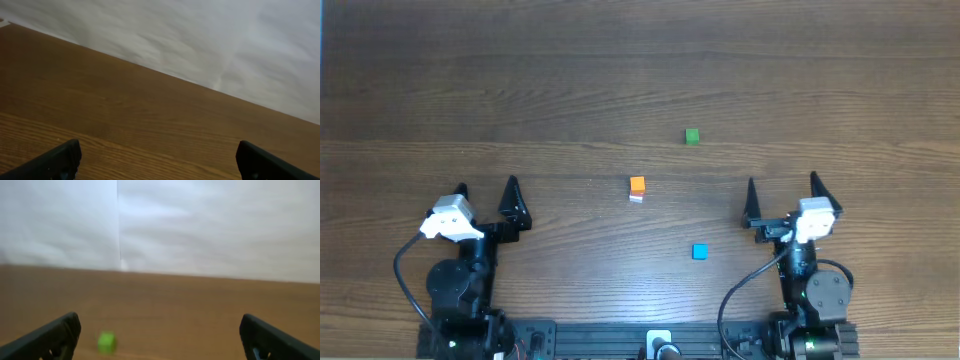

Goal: Stack Cubes

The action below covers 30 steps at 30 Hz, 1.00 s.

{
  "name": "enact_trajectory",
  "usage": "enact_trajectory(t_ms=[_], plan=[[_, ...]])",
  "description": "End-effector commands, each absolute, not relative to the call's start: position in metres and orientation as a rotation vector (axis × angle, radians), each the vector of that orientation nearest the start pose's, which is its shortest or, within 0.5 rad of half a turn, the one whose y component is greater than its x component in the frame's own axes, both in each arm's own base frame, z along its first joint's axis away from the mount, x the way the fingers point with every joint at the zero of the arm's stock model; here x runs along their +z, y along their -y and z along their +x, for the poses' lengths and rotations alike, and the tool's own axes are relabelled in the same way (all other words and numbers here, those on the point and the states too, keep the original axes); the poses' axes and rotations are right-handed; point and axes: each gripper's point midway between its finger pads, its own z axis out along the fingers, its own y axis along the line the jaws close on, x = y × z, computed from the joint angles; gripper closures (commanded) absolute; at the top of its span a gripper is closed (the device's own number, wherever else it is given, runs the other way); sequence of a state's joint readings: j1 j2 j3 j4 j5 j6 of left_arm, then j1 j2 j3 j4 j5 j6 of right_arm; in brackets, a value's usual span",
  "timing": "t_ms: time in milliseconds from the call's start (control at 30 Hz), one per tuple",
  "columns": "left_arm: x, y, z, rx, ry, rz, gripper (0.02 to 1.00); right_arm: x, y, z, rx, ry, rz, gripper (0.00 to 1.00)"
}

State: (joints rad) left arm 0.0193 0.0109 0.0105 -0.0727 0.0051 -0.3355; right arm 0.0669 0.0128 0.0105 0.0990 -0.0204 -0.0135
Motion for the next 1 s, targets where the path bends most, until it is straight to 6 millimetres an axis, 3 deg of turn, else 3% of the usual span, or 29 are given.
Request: enact_trajectory(t_ms=[33,167,333,433,533,767,933,1000], plan=[[0.157,-0.003,0.246,-0.242,-1.627,-0.27,0.018,0.225,-0.042,0.237,0.218,-1.381,-0.124,0.007],[0.157,-0.003,0.246,-0.242,-1.627,-0.27,0.018,0.257,-0.051,0.229,0.259,-1.355,-0.17,0.009],[0.157,-0.003,0.246,-0.242,-1.627,-0.27,0.018,0.288,-0.061,0.228,0.288,-1.453,-0.233,0.009],[0.157,-0.003,0.246,-0.242,-1.627,-0.27,0.018,0.313,-0.067,0.24,0.328,-1.589,-0.248,0.009],[0.157,-0.003,0.246,-0.242,-1.627,-0.27,0.018,0.32,-0.071,0.255,0.353,-1.745,-0.244,0.007],[0.157,-0.003,0.246,-0.242,-1.627,-0.27,0.018,0.301,-0.108,0.297,0.434,-2.113,-0.297,0.007],[0.157,-0.003,0.246,-0.242,-1.627,-0.27,0.018,0.264,-0.148,0.334,0.384,-2.365,-0.315,0.009],[0.157,-0.003,0.246,-0.242,-1.627,-0.27,0.018,0.239,-0.162,0.355,0.318,-2.501,-0.291,0.009]])
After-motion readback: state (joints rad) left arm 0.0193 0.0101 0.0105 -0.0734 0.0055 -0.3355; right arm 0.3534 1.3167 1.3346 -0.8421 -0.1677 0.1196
